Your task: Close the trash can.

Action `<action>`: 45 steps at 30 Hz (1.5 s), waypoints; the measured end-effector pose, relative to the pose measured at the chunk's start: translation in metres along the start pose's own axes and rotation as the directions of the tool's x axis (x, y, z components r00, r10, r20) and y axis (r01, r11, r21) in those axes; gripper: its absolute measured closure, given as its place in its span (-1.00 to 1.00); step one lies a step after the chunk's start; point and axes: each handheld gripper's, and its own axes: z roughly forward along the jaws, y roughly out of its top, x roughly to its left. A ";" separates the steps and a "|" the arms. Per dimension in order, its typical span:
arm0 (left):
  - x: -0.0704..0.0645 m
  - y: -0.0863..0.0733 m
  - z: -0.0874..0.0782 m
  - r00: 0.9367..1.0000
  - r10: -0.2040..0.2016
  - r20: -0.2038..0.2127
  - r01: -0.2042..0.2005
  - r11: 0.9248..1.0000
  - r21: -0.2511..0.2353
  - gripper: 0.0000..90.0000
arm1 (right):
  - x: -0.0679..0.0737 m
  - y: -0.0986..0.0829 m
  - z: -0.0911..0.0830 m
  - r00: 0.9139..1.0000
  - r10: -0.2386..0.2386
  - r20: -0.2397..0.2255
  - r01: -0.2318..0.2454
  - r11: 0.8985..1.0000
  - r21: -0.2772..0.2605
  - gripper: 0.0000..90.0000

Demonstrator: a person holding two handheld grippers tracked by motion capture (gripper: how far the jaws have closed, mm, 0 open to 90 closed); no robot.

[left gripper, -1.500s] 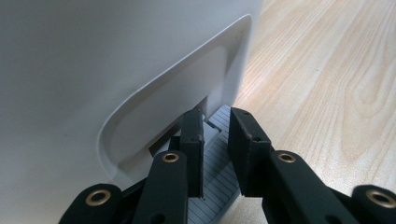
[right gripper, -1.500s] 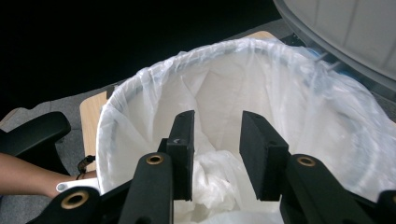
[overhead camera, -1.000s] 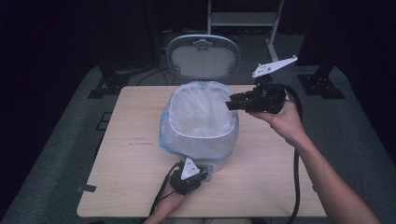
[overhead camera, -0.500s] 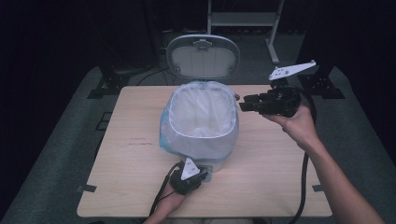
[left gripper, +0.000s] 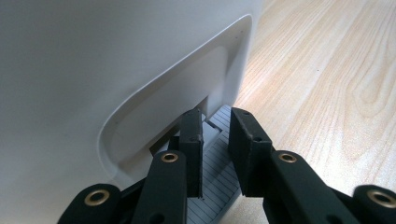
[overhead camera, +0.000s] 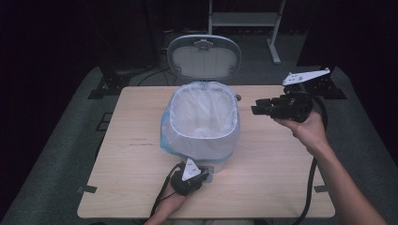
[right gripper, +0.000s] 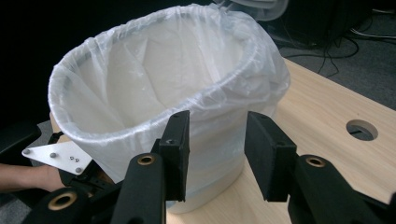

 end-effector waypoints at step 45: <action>-0.010 0.012 -0.038 1.000 0.019 0.021 -0.017 0.997 -0.080 0.32 | -0.040 -0.100 -0.003 0.987 0.149 0.053 -0.149 0.989 -0.013 0.25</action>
